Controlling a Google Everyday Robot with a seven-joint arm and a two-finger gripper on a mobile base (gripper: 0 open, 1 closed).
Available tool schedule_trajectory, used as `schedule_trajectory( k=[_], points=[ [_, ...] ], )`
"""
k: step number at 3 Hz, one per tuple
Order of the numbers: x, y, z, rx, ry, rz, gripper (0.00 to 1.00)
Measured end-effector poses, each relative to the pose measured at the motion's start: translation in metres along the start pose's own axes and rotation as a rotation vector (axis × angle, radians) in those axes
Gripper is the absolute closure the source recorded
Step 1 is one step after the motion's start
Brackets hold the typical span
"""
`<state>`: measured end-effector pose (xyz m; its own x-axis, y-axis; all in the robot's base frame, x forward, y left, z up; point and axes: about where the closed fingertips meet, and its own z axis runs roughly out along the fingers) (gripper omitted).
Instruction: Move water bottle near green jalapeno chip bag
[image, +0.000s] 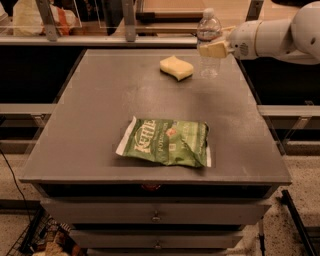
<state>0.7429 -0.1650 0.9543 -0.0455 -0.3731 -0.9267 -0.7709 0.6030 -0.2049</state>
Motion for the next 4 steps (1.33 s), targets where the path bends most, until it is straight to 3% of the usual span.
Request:
schedule_trajectory(
  k=[2,4],
  points=[
    [-0.024,0.056,-0.024,-0.200,-0.031,-0.044,1.00],
    [-0.017,0.128,-0.028,-0.439,-0.057,-0.021,1.00]
  ],
)
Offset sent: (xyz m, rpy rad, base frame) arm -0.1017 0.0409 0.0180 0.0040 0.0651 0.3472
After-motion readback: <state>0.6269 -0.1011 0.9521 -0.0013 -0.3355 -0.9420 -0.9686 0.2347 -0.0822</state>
